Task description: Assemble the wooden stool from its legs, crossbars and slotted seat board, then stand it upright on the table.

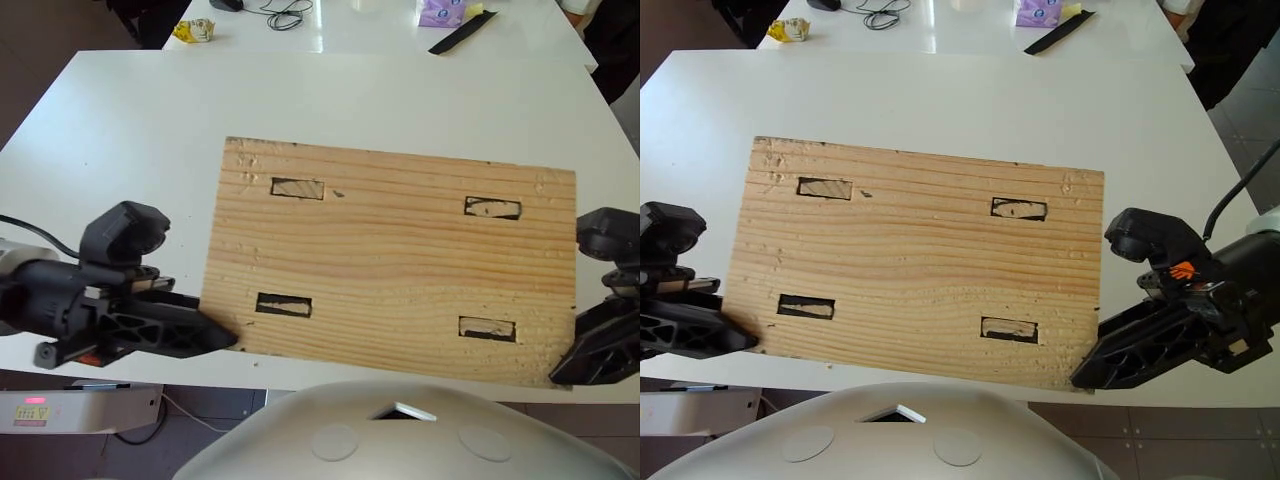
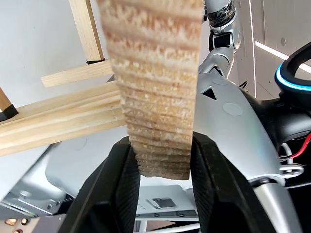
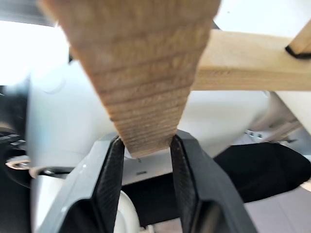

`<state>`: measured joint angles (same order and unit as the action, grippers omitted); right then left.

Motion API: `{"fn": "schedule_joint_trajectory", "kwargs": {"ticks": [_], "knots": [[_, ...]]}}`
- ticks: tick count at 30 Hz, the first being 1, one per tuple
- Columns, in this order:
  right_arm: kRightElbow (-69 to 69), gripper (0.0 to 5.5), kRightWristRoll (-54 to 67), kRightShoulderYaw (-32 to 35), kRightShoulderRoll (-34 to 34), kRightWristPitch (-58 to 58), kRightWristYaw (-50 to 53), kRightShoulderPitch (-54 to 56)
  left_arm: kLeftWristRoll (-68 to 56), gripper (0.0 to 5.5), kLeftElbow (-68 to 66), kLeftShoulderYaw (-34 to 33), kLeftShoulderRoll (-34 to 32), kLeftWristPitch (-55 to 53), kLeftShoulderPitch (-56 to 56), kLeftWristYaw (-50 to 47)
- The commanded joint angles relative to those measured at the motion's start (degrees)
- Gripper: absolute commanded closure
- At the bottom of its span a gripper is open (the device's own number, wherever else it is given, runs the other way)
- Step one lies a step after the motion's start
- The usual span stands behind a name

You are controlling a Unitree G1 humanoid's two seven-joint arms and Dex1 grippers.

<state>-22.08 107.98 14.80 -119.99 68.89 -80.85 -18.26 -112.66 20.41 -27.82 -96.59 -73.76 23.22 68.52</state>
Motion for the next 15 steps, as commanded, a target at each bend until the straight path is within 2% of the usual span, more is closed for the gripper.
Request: {"fn": "schedule_joint_trajectory", "kwargs": {"ticks": [1,5,7,11,13,15], "knots": [[2.2,4.15,4.3,1.1,-1.6,-2.2,2.6,-4.4,-0.3,4.12,-3.2,2.5,-9.0,-3.3,-3.4,5.7],[0.0,4.15,5.0,-0.6,1.5,-3.4,6.4,-6.5,-0.3,4.12,-4.0,7.5,-11.6,-3.4,-3.6,6.0],[-1.9,4.15,4.9,-2.2,5.3,-3.5,10.4,-5.0,-0.3,4.12,-3.5,9.4,-11.8,-3.6,-4.3,5.2],[-6.7,4.15,1.6,-2.6,16.7,-5.2,19.0,-0.8,-0.3,4.12,-0.1,11.7,-8.2,-0.3,-5.4,-0.9],[-7.0,4.15,0.2,-3.7,20.0,-5.8,20.9,1.4,-0.3,4.12,1.1,12.8,-6.2,1.3,-4.9,-4.5],[-7.3,4.15,-3.8,-6.5,23.1,-5.2,21.0,4.7,-0.3,4.12,3.6,11.2,-2.1,2.4,-2.7,-9.3]]}}
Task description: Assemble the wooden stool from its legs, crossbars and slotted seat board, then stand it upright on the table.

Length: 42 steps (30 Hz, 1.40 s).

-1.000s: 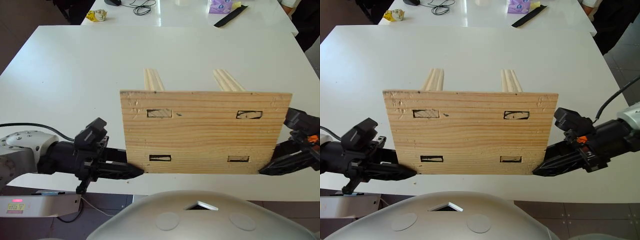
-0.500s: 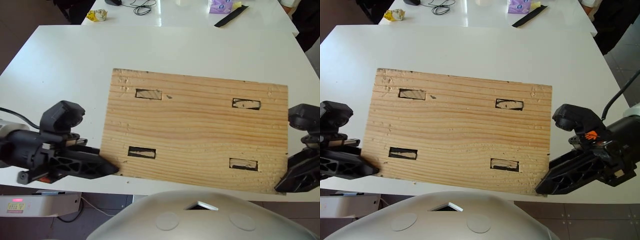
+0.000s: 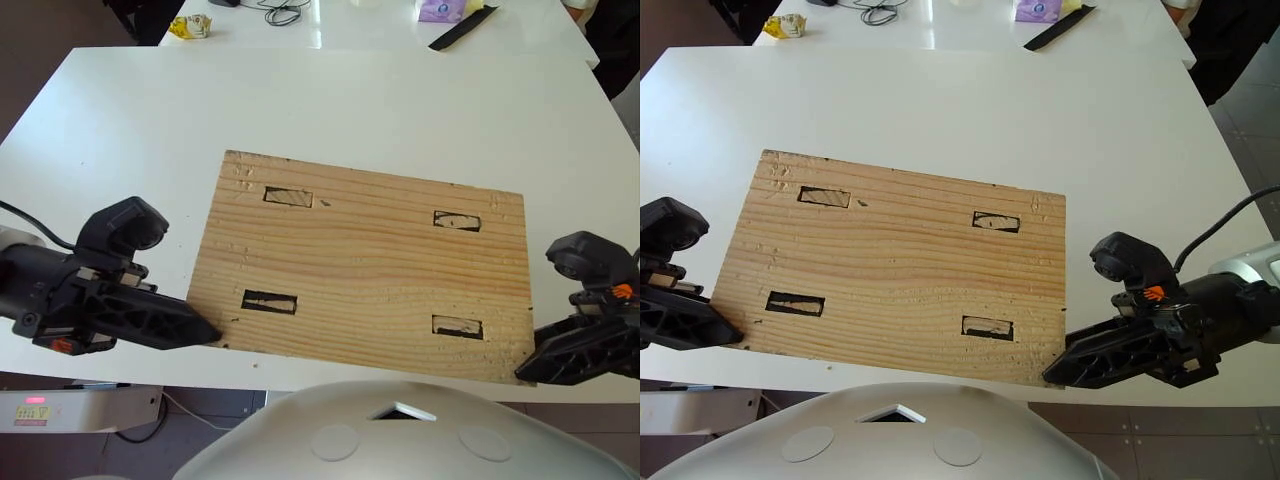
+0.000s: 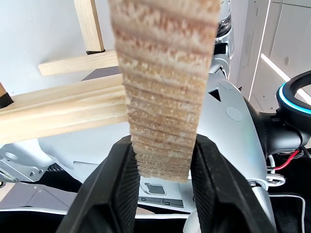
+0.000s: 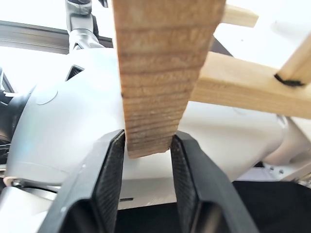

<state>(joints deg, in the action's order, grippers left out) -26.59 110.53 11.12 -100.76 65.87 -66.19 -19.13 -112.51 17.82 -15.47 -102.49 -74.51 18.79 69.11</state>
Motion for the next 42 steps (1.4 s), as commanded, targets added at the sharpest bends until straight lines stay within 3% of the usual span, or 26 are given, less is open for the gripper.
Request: {"fn": "schedule_joint_trajectory", "kwargs": {"ticks": [1,7,8,9,20,31,34,42], "knots": [[-2.7,4.15,-7.6,-4.3,5.2,-1.5,6.6,7.6,-0.5,4.12,7.3,-2.2,5.9,3.6,3.0,-11.6],[-2.3,4.15,-12.5,-9.1,12.2,1.8,8.3,15.5,-0.5,4.12,14.1,-5.9,14.3,8.3,8.9,-23.2],[-2.3,4.15,-13.3,-9.3,12.7,2.3,8.1,16.0,-0.5,3.76,14.5,-6.2,14.8,8.5,9.2,-24.0],[-2.4,3.79,-14.4,-9.1,13.2,2.5,8.1,16.2,-0.5,3.61,14.8,-6.6,15.1,8.5,9.6,-24.3],[0.8,2.07,-15.5,-11.5,17.1,10.0,9.9,24.3,-0.5,1.78,14.8,-4.0,16.2,13.5,9.0,-26.0],[-0.4,0.47,-3.7,-10.0,16.7,9.7,17.9,26.1,-0.5,0.13,13.8,-1.9,17.0,13.9,7.4,-25.8],[0.1,0.11,-3.4,-9.5,17.3,8.8,20.4,25.8,-0.5,0.10,15.2,-1.7,18.5,14.2,8.4,-28.8],[6.0,0.11,-9.3,-6.6,19.3,9.3,21.8,26.2,2.1,0.10,21.3,-4.8,28.1,13.6,15.1,-35.6]]}}
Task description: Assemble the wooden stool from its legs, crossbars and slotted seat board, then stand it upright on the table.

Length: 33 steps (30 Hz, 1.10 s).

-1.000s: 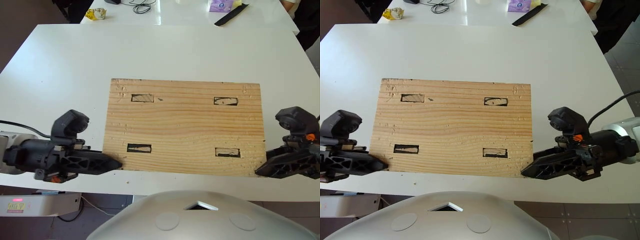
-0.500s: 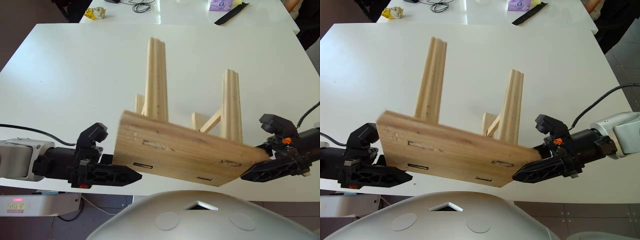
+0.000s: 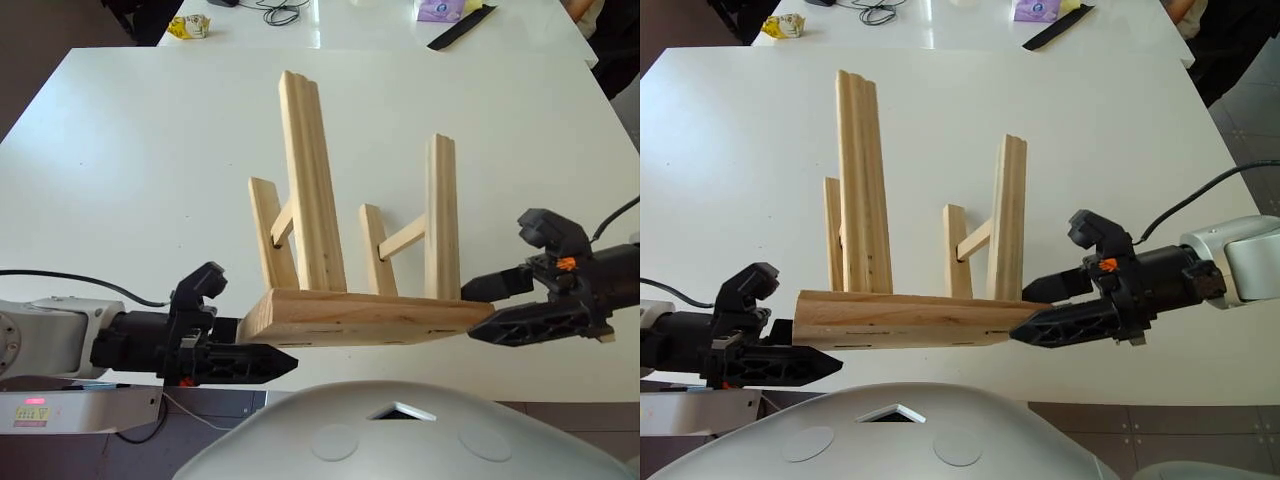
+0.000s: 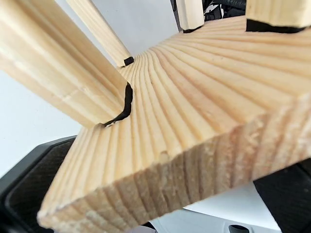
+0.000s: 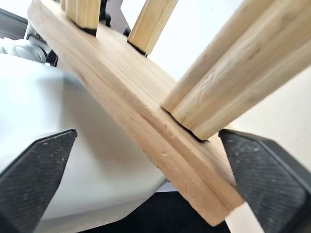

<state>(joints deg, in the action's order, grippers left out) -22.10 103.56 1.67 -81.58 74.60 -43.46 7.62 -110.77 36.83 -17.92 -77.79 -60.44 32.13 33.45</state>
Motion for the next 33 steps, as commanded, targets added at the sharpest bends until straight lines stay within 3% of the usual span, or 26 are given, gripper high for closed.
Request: {"fn": "schedule_joint_trajectory", "kwargs": {"ticks": [1,5,8,15,20,25,31,33], "knots": [[1.6,0.10,-2.9,3.5,0.3,0.9,-1.3,-1.1,0.3,0.29,2.5,-2.6,4.1,-0.7,2.2,0.4],[1.5,0.10,-4.3,5.0,1.8,1.0,-1.3,-3.1,5.0,0.85,3.5,-0.9,8.0,0.6,1.1,-0.5],[0.6,0.10,-4.3,5.6,3.1,0.6,-0.4,-4.5,18.0,1.30,3.6,3.3,11.7,2.9,-1.8,-0.3],[-2.0,0.10,-1.9,5.2,7.2,-2.1,4.6,-6.5,41.3,1.33,-7.3,13.4,22.2,10.0,-19.0,0.1],[-4.2,0.10,-3.8,6.3,9.2,-3.5,6.6,-8.7,48.0,1.33,-6.3,13.6,25.0,12.8,-16.4,3.1],[-4.9,0.10,-16.5,8.6,10.5,-7.3,4.1,-10.2,53.2,1.33,-3.5,13.5,23.2,15.3,-10.4,10.8],[-3.9,0.10,-43.9,9.0,13.3,-24.6,-2.3,-22.5,61.7,1.33,-4.8,13.0,21.7,20.0,-7.7,17.1],[-2.3,0.10,-47.1,9.8,14.2,-28.8,-5.8,-24.8,66.5,1.33,-4.7,13.1,20.4,24.1,-4.1,20.3]]}}
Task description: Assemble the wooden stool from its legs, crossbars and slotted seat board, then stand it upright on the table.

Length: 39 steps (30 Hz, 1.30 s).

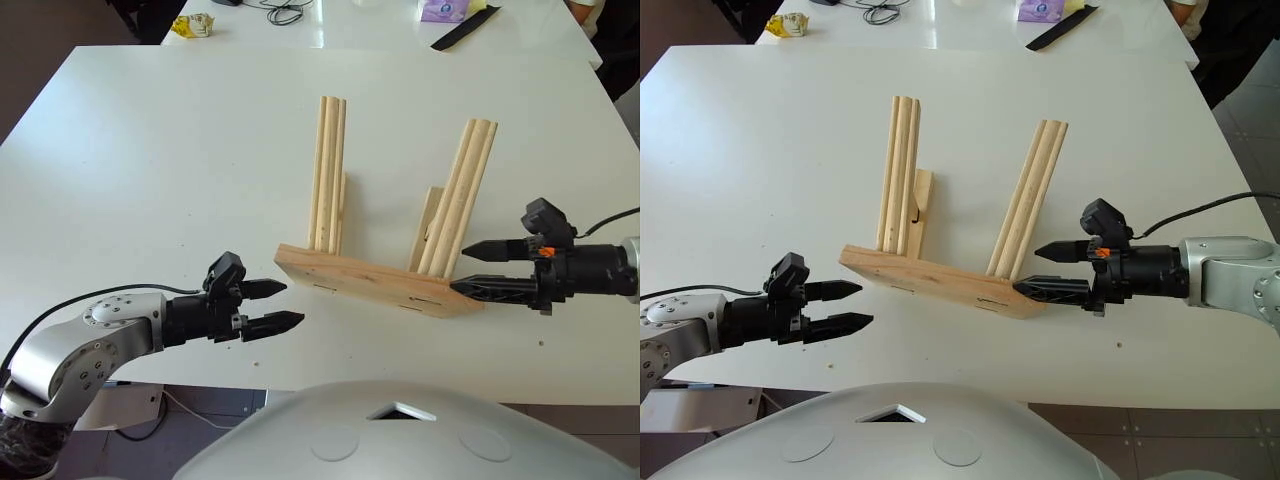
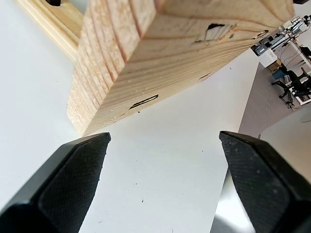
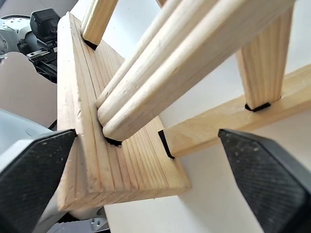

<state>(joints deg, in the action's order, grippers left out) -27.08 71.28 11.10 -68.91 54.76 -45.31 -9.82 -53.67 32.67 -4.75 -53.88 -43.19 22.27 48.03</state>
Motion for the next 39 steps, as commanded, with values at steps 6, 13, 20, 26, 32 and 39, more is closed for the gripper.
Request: {"fn": "schedule_joint_trajectory", "kwargs": {"ticks": [6,13,20,26,32,39], "knots": [[11.8,0.10,-29.8,-1.6,-1.5,-27.1,-18.9,-11.8,27.8,1.33,-13.2,0.3,-0.8,32.2,7.7,11.2],[12.3,0.10,-40.7,-7.3,1.1,-42.2,-21.6,-14.3,34.8,1.33,-23.9,2.8,4.1,46.1,-0.4,11.5],[11.6,0.10,-18.9,-2.3,-2.7,-25.4,-25.1,-7.6,37.5,1.33,-25.2,6.4,7.6,49.6,-3.9,11.3],[14.0,0.10,0.4,2.9,-5.7,-5.0,-28.2,2.6,34.9,1.33,-22.4,7.4,8.8,45.9,-3.9,12.3],[23.3,0.10,-1.7,0.9,-4.0,1.5,-26.9,16.9,33.7,1.33,-18.2,7.7,9.3,43.8,-1.8,12.7],[23.4,0.10,-29.3,-4.9,-8.4,-22.1,-42.0,0.4,34.2,1.33,-14.4,9.7,11.9,42.8,-1.4,11.2]]}}
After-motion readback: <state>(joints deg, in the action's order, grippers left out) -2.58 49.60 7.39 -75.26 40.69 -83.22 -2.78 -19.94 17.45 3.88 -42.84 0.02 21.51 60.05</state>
